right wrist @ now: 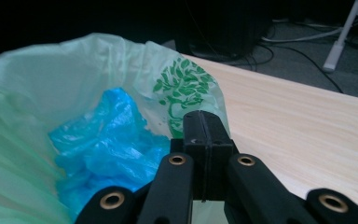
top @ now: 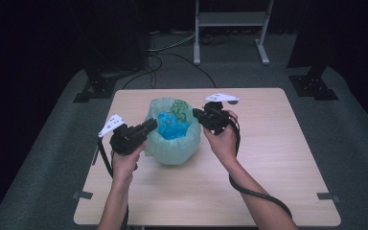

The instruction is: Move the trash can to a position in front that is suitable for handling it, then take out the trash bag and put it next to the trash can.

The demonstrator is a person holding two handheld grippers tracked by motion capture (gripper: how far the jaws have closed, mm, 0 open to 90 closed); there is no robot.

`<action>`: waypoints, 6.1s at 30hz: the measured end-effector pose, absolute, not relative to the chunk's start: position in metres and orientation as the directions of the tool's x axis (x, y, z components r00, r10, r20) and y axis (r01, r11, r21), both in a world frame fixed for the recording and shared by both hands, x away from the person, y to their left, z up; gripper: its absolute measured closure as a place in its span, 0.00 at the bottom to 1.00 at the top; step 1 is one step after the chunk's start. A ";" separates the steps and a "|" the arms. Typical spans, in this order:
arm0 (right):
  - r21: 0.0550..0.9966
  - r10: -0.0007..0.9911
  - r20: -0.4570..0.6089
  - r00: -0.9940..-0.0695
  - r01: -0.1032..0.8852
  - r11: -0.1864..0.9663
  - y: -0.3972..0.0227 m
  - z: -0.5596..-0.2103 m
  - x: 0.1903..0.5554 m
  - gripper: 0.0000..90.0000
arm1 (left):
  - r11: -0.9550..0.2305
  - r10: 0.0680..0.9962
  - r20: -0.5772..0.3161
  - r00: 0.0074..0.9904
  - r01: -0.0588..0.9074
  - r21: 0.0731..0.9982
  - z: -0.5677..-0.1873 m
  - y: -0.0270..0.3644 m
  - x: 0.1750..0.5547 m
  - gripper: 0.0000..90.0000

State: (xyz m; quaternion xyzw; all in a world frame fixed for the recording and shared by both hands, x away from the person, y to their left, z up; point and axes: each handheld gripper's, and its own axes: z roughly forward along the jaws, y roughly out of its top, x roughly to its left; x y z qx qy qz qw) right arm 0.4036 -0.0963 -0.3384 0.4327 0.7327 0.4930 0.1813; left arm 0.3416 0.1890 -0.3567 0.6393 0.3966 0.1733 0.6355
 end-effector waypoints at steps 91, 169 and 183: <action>0.746 0.581 0.536 -0.613 0.666 0.014 -0.081 -0.337 0.419 1.00 | 0.132 0.740 -0.287 0.609 0.286 0.949 -0.354 0.191 0.342 0.54; 0.833 0.620 0.525 -0.583 0.500 -0.236 -0.211 -0.228 0.393 1.00 | 0.195 0.728 -0.355 0.587 0.319 0.927 -0.348 0.201 0.347 0.11; 0.812 0.647 0.547 -0.532 0.524 -0.256 -0.229 -0.249 0.400 1.00 | 0.191 0.730 -0.352 0.586 0.320 0.928 -0.348 0.199 0.347 0.11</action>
